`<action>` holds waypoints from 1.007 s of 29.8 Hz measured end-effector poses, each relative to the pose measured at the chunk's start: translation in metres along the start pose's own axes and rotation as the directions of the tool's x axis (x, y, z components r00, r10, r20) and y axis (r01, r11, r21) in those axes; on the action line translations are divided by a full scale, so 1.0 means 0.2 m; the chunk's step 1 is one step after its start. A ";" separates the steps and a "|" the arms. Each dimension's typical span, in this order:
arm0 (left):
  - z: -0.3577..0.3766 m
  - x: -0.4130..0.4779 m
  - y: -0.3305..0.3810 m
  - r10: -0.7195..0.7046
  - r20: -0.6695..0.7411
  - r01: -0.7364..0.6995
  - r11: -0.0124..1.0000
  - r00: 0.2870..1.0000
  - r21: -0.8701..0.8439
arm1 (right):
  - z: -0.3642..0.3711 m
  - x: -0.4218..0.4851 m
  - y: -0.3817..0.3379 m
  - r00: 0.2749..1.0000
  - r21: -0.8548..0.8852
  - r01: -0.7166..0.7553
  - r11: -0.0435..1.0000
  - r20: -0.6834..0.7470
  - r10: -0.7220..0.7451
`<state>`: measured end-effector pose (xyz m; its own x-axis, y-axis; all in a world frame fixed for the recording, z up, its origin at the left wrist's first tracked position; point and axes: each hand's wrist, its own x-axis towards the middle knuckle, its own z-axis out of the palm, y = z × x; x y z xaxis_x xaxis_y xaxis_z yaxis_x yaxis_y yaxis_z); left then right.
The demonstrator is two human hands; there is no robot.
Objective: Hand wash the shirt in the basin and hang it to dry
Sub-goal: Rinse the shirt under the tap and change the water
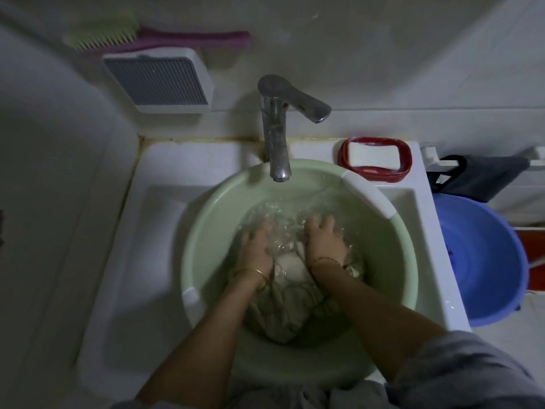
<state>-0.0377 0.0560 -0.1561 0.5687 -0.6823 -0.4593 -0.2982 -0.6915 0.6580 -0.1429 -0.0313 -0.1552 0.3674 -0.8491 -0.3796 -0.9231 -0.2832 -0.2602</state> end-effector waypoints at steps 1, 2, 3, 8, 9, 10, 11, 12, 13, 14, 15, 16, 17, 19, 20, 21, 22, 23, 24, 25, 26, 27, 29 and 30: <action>-0.01 0.04 0.03 -0.080 0.044 0.091 0.898 0.996 -0.431 | 0.00 -0.02 -0.01 0.999 0.114 -0.043 0.993 0.014 0.042; -0.03 0.05 0.05 -0.146 0.102 0.174 0.667 0.984 -0.724 | -0.01 -0.04 -0.02 0.998 0.210 -0.062 0.976 0.034 0.056; -0.05 0.04 0.08 -0.175 0.185 0.245 0.451 0.967 -0.858 | -0.03 -0.07 -0.04 0.999 0.268 -0.047 0.962 0.038 0.038; -0.08 0.00 0.17 -0.255 0.391 0.455 0.281 0.884 -0.845 | -0.18 -0.31 -0.16 0.967 0.389 0.244 0.888 -0.161 -0.195; -0.08 -0.01 0.18 -0.215 0.415 0.464 0.300 0.884 -0.833 | -0.21 -0.34 -0.18 0.953 0.372 0.289 0.882 -0.198 -0.229; -0.09 -0.03 0.20 -0.173 0.432 0.465 0.333 0.885 -0.820 | -0.22 -0.35 -0.21 0.935 0.345 0.332 0.878 -0.242 -0.258; -0.09 -0.05 0.20 -0.192 0.437 0.476 0.395 0.879 -0.786 | -0.24 -0.34 -0.22 0.921 0.320 0.357 0.877 -0.274 -0.276; -0.09 -0.07 0.20 -0.245 0.422 0.488 0.440 0.873 -0.754 | -0.24 -0.33 -0.23 0.920 0.304 0.357 0.883 -0.278 -0.276; -0.08 -0.08 0.20 -0.276 0.402 0.487 0.466 0.873 -0.739 | -0.25 -0.30 -0.24 0.934 0.304 0.329 0.894 -0.248 -0.259; -0.09 -0.10 0.23 -0.287 0.378 0.474 0.487 0.880 -0.733 | -0.25 -0.28 -0.23 0.951 0.321 0.289 0.902 -0.205 -0.232; -0.09 -0.10 0.24 -0.272 0.384 0.470 0.523 0.883 -0.711 | -0.26 -0.25 -0.22 0.967 0.340 0.240 0.909 -0.163 -0.195; -0.09 -0.10 0.27 -0.262 0.385 0.464 0.561 0.885 -0.685 | -0.26 -0.22 -0.20 0.981 0.353 0.184 0.917 -0.130 -0.146; -0.09 -0.09 0.30 -0.253 0.378 0.447 0.638 0.891 -0.627 | -0.26 -0.17 -0.17 0.991 0.354 0.122 0.927 -0.103 -0.091; -0.10 -0.07 0.31 -0.199 0.229 0.279 0.873 0.953 -0.401 | -0.27 -0.09 -0.10 0.998 0.252 0.017 0.968 -0.063 -0.001; -0.11 -0.04 0.28 -0.136 0.079 0.149 0.973 0.987 -0.176 | -0.27 -0.05 -0.06 0.999 0.173 0.000 0.985 -0.044 0.008; -0.14 -0.03 0.25 -0.021 -0.063 0.026 0.997 0.998 0.077 | -0.27 -0.02 -0.02 1.000 0.111 0.012 0.994 -0.021 -0.009; -0.17 -0.03 0.22 0.079 -0.145 -0.043 0.971 0.986 0.234 | -0.27 -0.01 0.02 0.999 0.077 0.052 0.996 0.003 -0.052; -0.19 -0.04 0.21 0.123 -0.161 -0.071 0.953 0.979 0.295 | -0.27 -0.02 0.05 0.994 0.068 0.101 0.993 0.021 -0.103; -0.19 -0.06 0.18 0.122 -0.130 -0.071 0.936 0.984 0.344 | -0.25 -0.03 0.06 0.987 0.051 0.154 0.987 0.033 -0.156; -0.19 -0.08 0.16 0.104 -0.041 -0.077 0.900 0.994 0.428 | -0.22 -0.04 0.07 0.977 0.000 0.206 0.979 0.051 -0.205; -0.17 -0.09 0.14 0.101 0.062 -0.119 0.834 0.993 0.539 | -0.18 -0.06 0.06 0.969 -0.082 0.238 0.968 0.090 -0.231; -0.14 -0.11 0.12 0.098 0.155 -0.175 0.756 0.983 0.631 | -0.13 -0.07 0.06 0.964 -0.171 0.250 0.953 0.131 -0.229; -0.09 -0.13 0.06 0.055 0.293 -0.262 0.624 0.955 0.736 | -0.04 -0.09 0.04 0.964 -0.343 0.245 0.907 0.185 -0.190; -0.07 -0.12 0.03 0.011 0.317 -0.264 0.583 0.948 0.768 | -0.01 -0.11 0.03 0.955 -0.425 0.285 0.859 0.207 -0.214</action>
<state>-0.0431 0.0712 -0.1328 0.2929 -0.7298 -0.6177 -0.9128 -0.4058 0.0466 -0.1567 -0.0156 -0.1473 0.5717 -0.6578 -0.4904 -0.7368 -0.6746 0.0460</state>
